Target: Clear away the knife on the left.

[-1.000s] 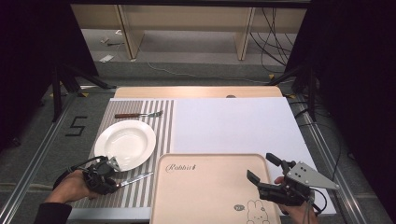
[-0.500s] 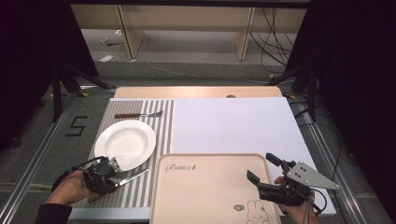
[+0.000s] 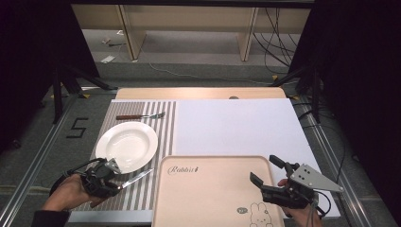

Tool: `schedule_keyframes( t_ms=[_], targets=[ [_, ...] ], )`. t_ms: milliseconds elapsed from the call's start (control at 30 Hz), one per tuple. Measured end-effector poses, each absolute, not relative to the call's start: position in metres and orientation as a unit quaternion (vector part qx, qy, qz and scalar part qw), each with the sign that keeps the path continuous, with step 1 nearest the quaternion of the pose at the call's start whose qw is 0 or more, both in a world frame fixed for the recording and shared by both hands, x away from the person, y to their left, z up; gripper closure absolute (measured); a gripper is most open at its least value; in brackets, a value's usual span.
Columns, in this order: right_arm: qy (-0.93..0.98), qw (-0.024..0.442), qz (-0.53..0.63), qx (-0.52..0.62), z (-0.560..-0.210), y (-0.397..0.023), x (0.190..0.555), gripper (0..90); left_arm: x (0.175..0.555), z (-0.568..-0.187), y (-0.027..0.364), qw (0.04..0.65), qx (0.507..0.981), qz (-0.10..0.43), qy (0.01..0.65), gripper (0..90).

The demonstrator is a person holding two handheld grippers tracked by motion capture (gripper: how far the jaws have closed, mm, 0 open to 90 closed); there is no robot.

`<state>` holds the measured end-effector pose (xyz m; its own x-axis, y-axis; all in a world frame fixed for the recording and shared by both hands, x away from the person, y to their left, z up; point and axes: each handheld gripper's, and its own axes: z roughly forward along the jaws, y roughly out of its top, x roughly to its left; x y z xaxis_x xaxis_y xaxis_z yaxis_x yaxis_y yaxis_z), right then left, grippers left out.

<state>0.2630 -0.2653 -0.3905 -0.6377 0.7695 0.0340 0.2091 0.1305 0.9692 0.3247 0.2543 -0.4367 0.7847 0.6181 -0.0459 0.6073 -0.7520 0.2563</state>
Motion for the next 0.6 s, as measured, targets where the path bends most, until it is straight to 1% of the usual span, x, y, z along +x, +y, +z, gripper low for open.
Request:
schedule_keyframes(
  t_ms=[167, 367, 600],
  targets=[
    [0.709, 0.248, 0.562, 0.345, -0.391, -0.265, 0.264, 16.3, 0.322, -0.43, 0.257, 0.172, 0.925, 0.006, 0.339, 76.9],
    [0.709, 0.248, 0.562, 0.346, -0.391, -0.265, 0.264, 16.3, 0.321, -0.422, 0.253, 0.212, 0.912, 0.001, 0.35, 76.8],
    [0.709, 0.246, 0.561, 0.348, -0.391, -0.266, 0.264, 16.3, 0.321, -0.418, 0.244, 0.233, 0.9, 0.006, 0.367, 76.8]
  ],
)
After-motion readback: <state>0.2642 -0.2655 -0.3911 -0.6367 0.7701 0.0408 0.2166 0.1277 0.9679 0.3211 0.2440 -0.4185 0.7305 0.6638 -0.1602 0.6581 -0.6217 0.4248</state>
